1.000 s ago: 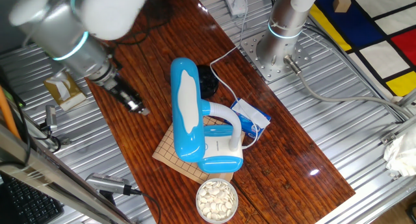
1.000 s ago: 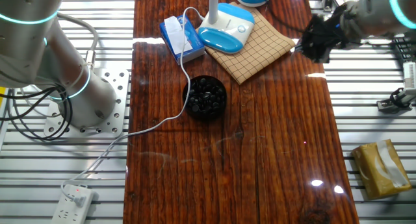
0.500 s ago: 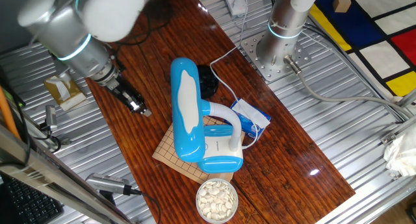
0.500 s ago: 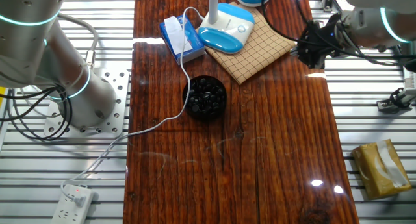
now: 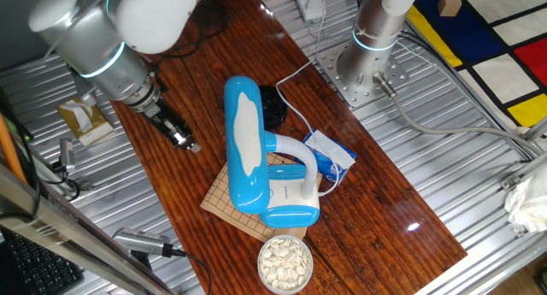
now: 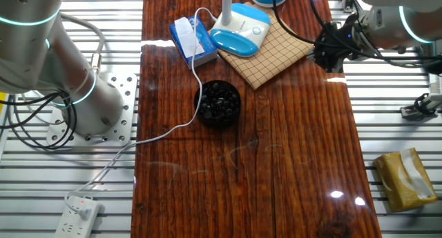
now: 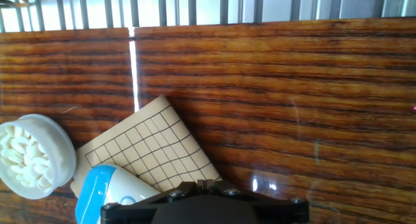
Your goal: Turn on the desk lamp by pressing the button
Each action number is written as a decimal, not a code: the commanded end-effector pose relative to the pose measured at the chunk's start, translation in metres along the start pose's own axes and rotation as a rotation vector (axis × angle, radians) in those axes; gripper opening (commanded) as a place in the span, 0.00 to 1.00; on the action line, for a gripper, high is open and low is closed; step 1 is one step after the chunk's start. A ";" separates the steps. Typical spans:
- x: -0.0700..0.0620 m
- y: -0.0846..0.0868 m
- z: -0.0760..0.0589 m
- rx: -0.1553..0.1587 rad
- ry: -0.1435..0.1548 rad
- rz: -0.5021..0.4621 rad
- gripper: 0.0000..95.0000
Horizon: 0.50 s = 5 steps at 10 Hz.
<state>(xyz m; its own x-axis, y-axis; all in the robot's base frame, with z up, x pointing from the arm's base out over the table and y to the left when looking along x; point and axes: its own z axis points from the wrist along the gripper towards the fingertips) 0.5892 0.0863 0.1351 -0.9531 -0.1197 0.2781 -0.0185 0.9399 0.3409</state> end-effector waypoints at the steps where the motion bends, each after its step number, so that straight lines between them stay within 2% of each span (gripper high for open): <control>1: 0.002 -0.001 0.001 0.000 -0.005 -0.006 0.00; 5: 0.004 -0.003 0.002 0.000 -0.015 0.017 0.00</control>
<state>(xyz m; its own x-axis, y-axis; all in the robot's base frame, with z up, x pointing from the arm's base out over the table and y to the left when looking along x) 0.5831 0.0840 0.1340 -0.9596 -0.0990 0.2633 -0.0053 0.9421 0.3352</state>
